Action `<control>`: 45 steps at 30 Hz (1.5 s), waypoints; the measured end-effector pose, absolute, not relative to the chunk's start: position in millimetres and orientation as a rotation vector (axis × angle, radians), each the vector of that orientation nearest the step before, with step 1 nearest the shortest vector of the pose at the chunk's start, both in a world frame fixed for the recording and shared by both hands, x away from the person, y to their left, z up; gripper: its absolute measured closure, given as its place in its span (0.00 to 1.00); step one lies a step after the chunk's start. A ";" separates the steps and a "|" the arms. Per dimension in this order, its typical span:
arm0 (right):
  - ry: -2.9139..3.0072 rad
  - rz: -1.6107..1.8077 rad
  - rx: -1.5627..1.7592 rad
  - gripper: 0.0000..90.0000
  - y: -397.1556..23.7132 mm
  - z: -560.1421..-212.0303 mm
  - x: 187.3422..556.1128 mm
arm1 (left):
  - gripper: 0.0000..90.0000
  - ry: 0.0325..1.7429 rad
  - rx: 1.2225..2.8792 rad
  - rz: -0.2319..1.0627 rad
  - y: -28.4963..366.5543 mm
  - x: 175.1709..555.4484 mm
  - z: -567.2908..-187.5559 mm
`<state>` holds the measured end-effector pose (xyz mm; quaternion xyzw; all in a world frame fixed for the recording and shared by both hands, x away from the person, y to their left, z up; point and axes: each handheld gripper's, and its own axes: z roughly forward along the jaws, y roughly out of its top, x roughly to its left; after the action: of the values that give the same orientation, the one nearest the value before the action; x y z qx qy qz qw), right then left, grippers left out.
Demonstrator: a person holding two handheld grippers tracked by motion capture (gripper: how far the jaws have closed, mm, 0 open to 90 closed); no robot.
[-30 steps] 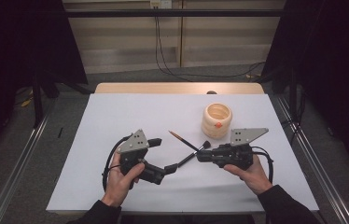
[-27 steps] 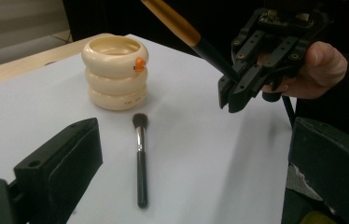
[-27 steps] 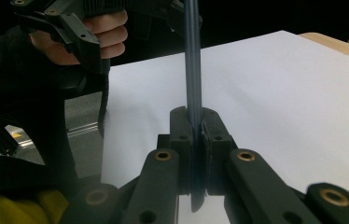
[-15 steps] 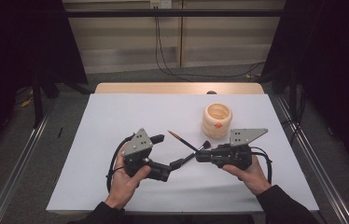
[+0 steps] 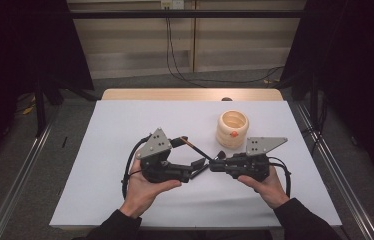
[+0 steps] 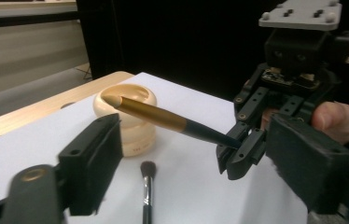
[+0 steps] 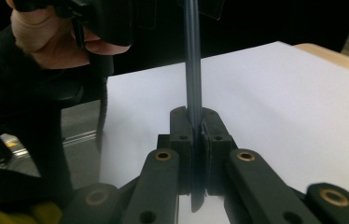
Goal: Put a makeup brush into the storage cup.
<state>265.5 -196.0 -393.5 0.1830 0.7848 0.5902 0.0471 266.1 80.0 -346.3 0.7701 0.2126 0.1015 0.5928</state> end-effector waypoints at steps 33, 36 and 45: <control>2.452 1.799 0.518 0.93 -186.3 -400.6 265.0 | 0.91 0.510 1.628 0.030 90.1 266.3 -345.2; 2.450 1.801 0.517 0.92 -186.2 -401.4 265.3 | 0.93 0.493 1.633 0.020 87.8 264.1 -343.3; 2.445 1.840 0.538 0.70 -189.6 -400.3 266.5 | 0.94 0.486 1.655 0.045 86.7 262.6 -342.6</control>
<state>266.5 -189.6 -400.3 0.1731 0.7869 0.5921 0.0175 262.6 86.7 -342.6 0.7286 0.2139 0.0196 0.6504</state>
